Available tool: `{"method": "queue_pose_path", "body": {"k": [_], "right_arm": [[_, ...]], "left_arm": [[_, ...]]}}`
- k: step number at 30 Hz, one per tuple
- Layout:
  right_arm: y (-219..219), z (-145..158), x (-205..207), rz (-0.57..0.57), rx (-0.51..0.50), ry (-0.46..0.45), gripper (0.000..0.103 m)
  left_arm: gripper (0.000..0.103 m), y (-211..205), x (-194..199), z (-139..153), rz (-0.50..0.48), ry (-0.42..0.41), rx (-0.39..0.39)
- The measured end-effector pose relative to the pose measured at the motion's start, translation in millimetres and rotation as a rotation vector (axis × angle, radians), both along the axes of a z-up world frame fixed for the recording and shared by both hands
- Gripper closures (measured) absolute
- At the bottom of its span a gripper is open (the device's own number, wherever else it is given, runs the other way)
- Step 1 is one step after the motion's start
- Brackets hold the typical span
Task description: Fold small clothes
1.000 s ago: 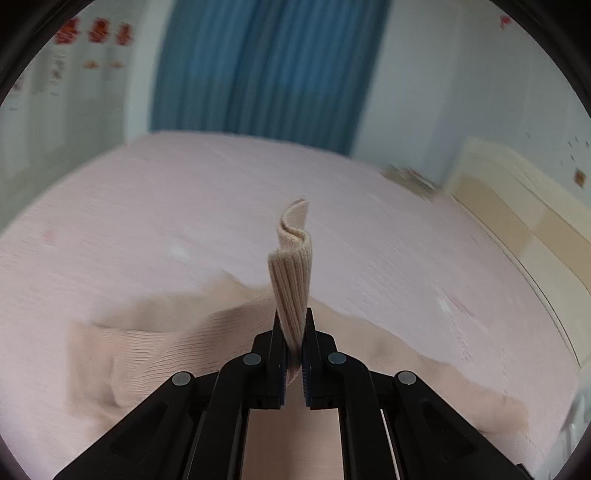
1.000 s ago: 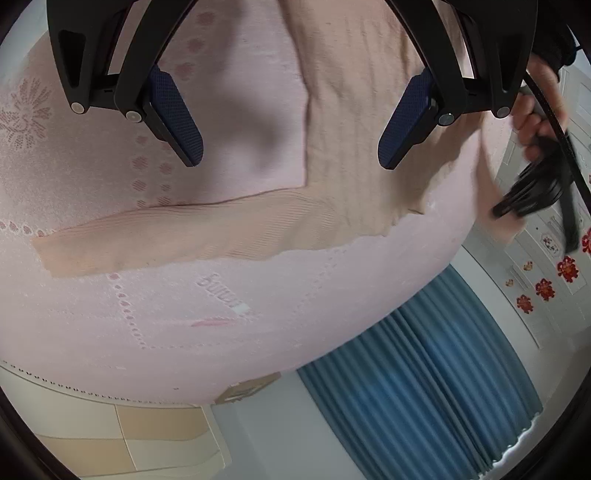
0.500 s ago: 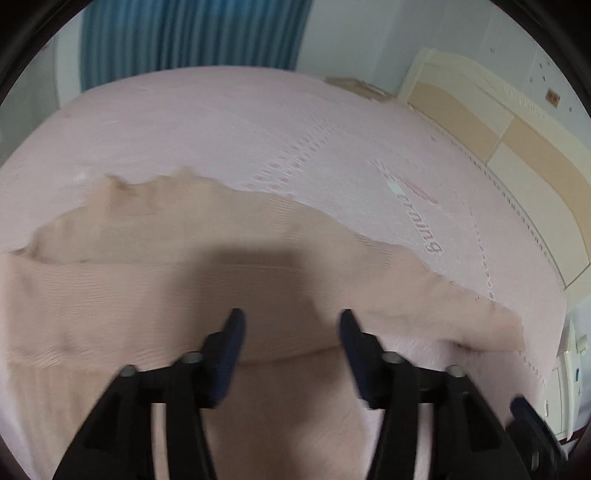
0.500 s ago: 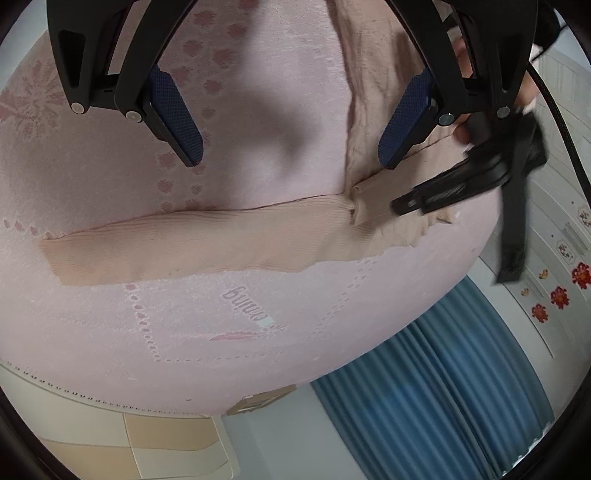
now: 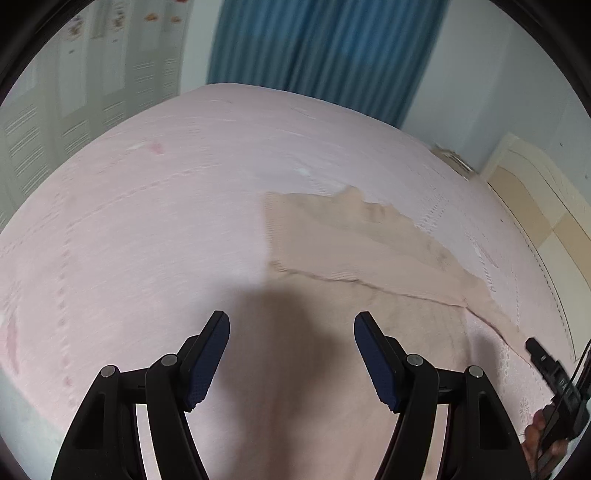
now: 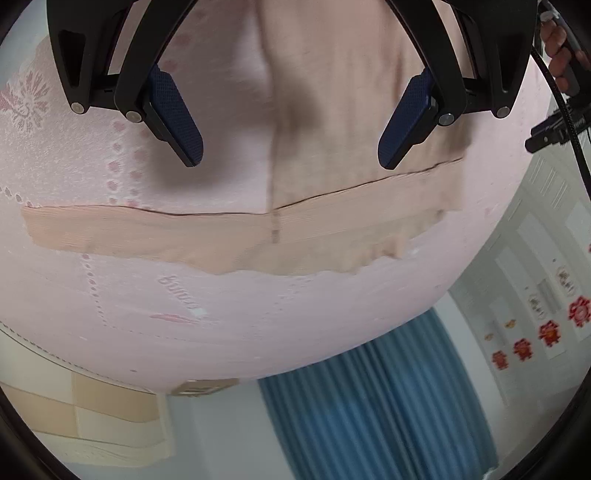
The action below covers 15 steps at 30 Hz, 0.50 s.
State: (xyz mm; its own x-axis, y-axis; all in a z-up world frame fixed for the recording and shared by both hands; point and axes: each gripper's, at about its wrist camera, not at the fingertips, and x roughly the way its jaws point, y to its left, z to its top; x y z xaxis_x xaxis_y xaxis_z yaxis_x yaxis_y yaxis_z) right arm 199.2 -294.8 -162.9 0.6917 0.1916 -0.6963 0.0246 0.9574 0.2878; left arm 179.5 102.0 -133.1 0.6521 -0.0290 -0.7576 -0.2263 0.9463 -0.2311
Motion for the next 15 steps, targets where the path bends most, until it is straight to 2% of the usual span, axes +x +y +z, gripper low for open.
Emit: {"method": "queue_pose_path", "body": {"k": [4,8,11,15], "right_arm": [[27.6,24.1,-11.3,0.036,-0.023,-0.028,0.008],[43.6,33.1,-12.7,0.095,0.044,-0.069,0.008],[48.8,25.6,-3.2,0.114,0.079,-0.064,0.008],[48.8,11.4,19.7,0.092,0.038,-0.02,0.014]], "left_arm": [[0.035,27.7,-21.2,-10.7,0.033,0.017,-0.038],[0.035,49.1,-23.3,-27.0,0.063,0.005,-0.087],[0.035,53.1,-7.4,-48.0,0.072,0.002,-0.108],[0.035,48.3,39.8,-76.9,0.057,0.059,-0.122]]}}
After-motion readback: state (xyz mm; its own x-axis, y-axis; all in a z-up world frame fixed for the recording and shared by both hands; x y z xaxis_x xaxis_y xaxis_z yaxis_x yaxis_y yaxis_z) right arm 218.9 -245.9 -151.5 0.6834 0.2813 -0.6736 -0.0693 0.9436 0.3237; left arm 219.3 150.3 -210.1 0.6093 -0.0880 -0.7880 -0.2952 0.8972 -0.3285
